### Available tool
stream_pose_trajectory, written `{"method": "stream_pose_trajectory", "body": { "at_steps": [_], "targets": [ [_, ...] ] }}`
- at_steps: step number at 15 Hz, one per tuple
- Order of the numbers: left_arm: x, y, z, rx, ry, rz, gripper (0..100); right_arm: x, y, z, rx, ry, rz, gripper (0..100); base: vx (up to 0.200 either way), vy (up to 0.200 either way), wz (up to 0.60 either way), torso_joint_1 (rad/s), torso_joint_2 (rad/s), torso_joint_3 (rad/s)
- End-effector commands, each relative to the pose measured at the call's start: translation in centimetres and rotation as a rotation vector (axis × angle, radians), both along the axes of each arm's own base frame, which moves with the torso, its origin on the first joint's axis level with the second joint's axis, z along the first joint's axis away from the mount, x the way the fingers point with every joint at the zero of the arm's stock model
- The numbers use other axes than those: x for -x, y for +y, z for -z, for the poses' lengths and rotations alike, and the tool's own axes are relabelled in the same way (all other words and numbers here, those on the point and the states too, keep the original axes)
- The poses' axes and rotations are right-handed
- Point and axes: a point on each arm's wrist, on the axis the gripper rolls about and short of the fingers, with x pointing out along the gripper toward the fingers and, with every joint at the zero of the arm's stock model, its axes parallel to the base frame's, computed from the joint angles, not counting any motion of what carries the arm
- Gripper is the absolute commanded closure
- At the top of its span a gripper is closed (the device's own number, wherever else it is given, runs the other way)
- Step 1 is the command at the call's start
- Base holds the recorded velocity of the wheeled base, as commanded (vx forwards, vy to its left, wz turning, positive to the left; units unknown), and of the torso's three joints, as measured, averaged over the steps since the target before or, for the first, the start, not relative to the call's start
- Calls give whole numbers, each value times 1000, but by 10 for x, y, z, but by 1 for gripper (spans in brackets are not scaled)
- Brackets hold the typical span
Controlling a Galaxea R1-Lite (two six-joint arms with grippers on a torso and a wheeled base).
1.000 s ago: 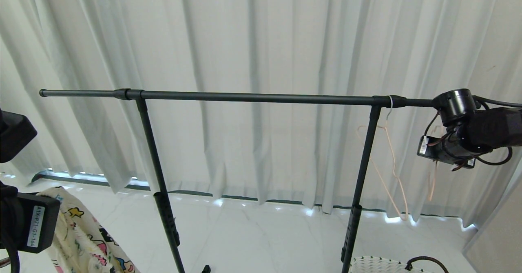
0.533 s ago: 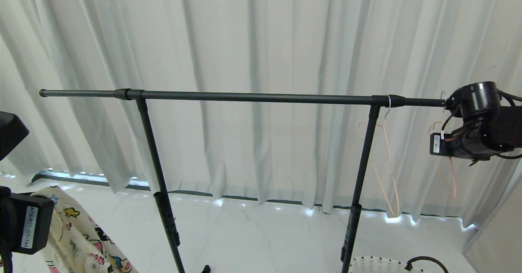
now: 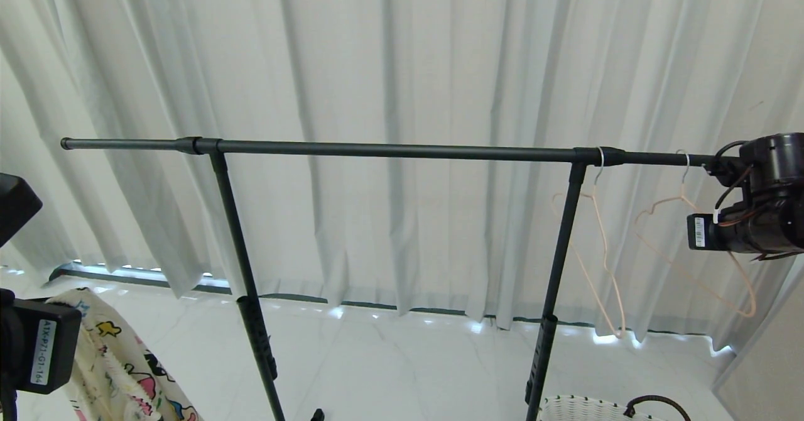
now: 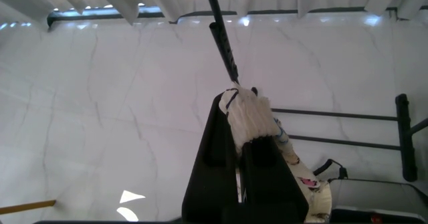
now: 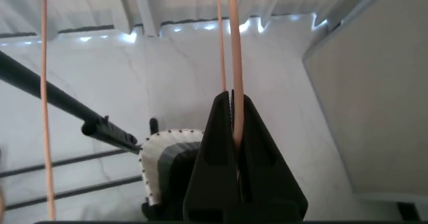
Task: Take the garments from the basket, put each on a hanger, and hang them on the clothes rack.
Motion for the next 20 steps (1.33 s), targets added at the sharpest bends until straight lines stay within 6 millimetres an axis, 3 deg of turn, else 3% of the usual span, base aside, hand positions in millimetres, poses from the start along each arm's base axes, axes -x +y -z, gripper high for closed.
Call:
{"method": "stream_pose_trajectory", "body": {
  "at_steps": [1, 6, 12, 16, 20],
  "targets": [
    [0, 0, 0, -1, 2, 0, 100, 9, -5, 5, 18, -27, -27, 100, 0, 0, 0, 0, 0, 0],
    [1, 0, 0, 2, -2, 1, 100, 23, -4, 16, 27, -120, -102, 100, 0, 0, 0, 0, 0, 0],
    [2, 1, 0, 3, -4, 1, 100, 35, -5, 14, 18, -236, -126, 100, 0, 0, 0, 0, 0, 0],
    [3, 1, 1, 3, -1, 2, 100, 53, -4, 9, 10, -254, -133, 100, 0, 0, 0, 0, 0, 0],
    [8, 4, 4, 5, -4, 3, 100, 83, -3, 2, 14, -293, -135, 100, -200, 0, 0, 2, 8, 4]
  ]
}}
